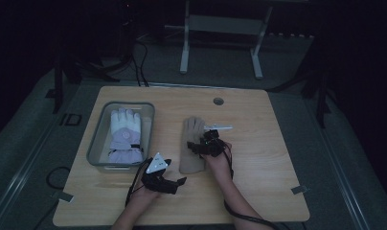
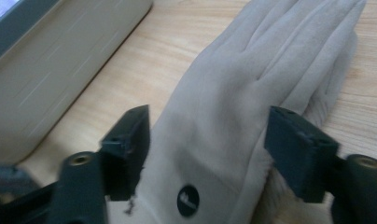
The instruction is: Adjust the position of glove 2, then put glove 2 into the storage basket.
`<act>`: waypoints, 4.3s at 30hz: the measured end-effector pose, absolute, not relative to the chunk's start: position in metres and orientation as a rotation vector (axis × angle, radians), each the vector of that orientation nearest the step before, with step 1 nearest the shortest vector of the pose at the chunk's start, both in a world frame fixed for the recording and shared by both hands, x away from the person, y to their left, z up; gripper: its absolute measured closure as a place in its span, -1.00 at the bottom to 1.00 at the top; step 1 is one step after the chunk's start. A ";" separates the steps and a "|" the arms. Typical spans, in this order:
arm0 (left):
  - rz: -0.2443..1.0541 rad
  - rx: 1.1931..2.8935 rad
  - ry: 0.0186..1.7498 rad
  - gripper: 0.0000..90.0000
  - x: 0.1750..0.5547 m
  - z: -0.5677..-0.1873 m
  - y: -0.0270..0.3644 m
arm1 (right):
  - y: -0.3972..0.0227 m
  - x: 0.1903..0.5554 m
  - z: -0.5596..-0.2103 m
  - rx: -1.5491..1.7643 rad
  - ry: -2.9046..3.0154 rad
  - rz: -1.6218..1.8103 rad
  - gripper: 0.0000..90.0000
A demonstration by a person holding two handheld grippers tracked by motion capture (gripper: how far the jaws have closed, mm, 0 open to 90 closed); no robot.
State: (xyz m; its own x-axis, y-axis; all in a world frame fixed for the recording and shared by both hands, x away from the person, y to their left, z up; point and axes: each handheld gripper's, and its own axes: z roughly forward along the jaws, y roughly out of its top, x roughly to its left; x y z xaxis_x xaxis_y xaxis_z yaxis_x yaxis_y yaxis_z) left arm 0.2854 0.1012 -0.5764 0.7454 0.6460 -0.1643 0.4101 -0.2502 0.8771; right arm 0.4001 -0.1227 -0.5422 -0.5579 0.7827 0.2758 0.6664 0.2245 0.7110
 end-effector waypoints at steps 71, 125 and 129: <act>0.398 2.331 0.604 -0.22 0.333 -0.566 0.038 | -0.132 0.495 -0.546 1.386 2.633 1.048 0.22; 0.596 2.288 0.703 0.78 0.325 -0.476 0.077 | -0.094 0.484 -0.443 1.202 2.536 1.252 0.70; 0.618 2.293 0.717 0.78 0.322 -0.467 0.090 | -0.082 0.485 -0.436 1.193 2.538 1.285 0.70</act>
